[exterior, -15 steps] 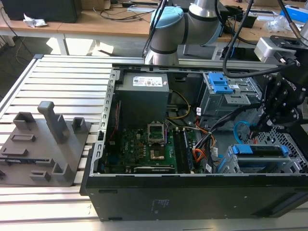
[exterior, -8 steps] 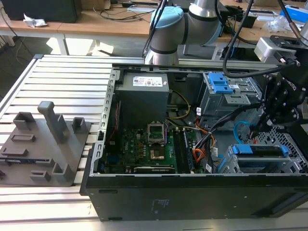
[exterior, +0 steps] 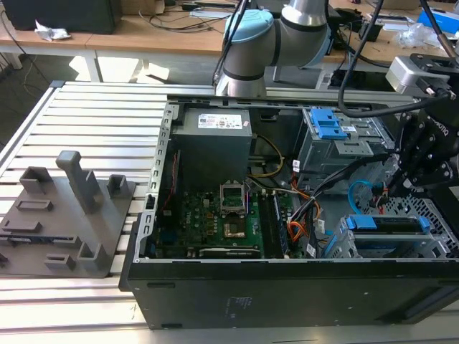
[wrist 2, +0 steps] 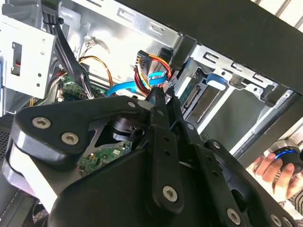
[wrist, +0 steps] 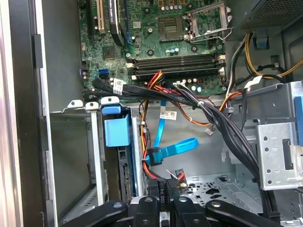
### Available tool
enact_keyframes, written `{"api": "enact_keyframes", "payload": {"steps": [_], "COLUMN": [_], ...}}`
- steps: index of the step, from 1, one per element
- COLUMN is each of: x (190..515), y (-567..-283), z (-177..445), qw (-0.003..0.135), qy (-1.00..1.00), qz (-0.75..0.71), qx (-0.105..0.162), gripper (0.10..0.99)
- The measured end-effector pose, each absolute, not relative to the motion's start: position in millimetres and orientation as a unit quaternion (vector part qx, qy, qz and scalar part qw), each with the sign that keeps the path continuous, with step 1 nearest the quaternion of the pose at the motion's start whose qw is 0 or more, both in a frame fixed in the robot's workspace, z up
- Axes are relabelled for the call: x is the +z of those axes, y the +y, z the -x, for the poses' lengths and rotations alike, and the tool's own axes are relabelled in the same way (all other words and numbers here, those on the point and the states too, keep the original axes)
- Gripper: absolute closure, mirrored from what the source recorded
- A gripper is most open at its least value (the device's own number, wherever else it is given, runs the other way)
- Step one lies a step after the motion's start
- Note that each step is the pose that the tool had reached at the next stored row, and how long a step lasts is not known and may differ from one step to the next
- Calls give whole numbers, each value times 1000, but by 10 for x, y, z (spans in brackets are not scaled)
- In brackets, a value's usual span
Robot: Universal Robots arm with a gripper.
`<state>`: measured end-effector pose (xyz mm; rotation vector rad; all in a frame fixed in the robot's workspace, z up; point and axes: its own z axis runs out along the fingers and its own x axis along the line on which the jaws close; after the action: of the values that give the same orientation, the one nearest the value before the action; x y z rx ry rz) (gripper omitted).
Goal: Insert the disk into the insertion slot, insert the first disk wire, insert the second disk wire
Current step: 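Insert the first disk wire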
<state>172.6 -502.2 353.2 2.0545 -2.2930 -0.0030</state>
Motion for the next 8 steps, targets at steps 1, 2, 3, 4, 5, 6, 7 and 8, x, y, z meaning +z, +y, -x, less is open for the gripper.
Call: {"api": "enact_keyframes", "payload": {"steps": [1, 2, 3, 4, 5, 6, 7, 8], "x": [3532, 3532, 3532, 3532, 3532, 3532, 3532, 3532], "y": [-5045, -5062, -5105, -5126, -5141, -5152, -5171, -5184], "z": [-1726, -1725, -1726, -1726, -1725, -1726, -1726, -1726], "qw": [31, 31, 31, 31, 31, 31, 31, 31], "qy": [-744, -744, -744, -744, -744, -744, -744, -744], "qz": [-667, -667, -667, -667, -667, -667, -667, -667], "qx": [-1, -1, -1, -1, -1, -1, -1, -1], "gripper": [906, 906, 906, 906, 906, 906, 906, 906]}}
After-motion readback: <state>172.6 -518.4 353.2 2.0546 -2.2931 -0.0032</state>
